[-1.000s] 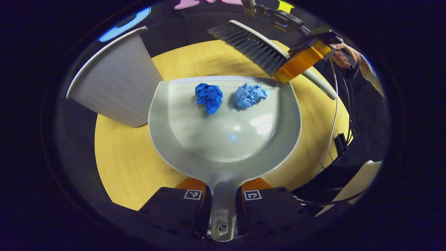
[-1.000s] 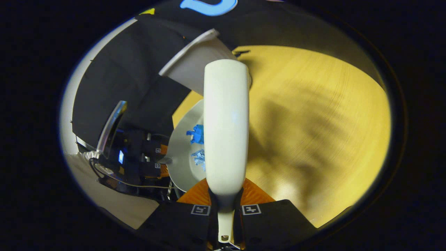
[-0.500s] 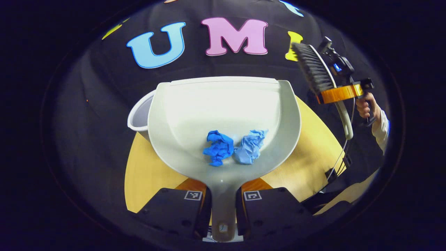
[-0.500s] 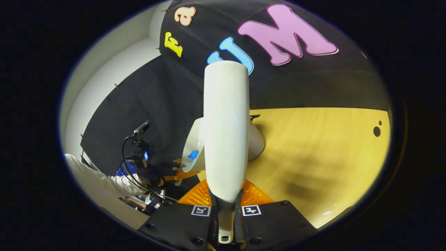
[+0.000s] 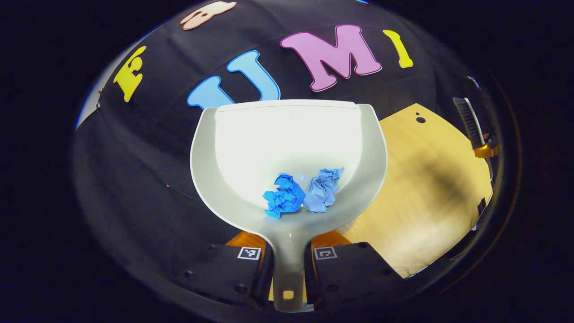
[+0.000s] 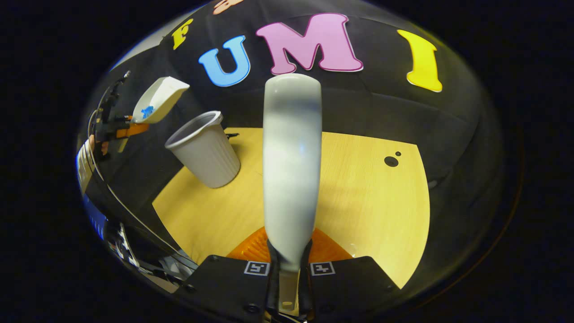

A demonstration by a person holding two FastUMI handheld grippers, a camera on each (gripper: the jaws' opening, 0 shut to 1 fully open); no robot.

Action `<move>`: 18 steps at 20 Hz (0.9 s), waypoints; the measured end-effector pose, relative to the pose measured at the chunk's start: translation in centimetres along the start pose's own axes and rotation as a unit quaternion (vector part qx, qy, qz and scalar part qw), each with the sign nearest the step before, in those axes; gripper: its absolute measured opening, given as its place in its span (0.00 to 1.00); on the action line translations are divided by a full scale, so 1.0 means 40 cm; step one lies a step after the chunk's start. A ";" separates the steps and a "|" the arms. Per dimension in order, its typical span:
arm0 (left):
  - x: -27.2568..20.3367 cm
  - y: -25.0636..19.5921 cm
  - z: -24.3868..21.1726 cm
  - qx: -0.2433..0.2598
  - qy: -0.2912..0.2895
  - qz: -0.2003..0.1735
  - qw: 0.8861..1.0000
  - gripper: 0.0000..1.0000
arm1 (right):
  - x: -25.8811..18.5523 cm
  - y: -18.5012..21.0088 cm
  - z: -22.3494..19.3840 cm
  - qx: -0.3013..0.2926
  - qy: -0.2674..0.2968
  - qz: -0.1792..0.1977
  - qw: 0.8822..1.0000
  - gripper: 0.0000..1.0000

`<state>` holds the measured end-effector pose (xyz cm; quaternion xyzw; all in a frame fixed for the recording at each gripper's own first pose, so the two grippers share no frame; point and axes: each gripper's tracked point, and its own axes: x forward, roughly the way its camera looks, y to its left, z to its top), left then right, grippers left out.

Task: Pick up the small broom and dustpan from the desktop, sweep the trash into the dustpan with the broom, and then empty the trash into the garbage bin.

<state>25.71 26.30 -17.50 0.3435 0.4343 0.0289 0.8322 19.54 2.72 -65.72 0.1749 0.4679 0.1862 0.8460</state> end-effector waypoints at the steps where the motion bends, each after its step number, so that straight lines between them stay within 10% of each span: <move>1: 0.021 0.022 0.000 0.017 0.011 0.007 1.000 0.27 | -0.010 0.000 0.006 0.012 -0.013 -0.001 1.000 0.18; 11: 0.097 0.174 -0.009 0.183 0.079 0.091 0.976 0.27 | -0.071 -0.023 0.012 0.025 -0.035 -0.015 0.999 0.18; 18: 0.075 0.238 -0.001 0.379 0.111 0.196 0.898 0.27 | -0.075 -0.029 0.011 0.008 -0.031 -0.027 0.999 0.18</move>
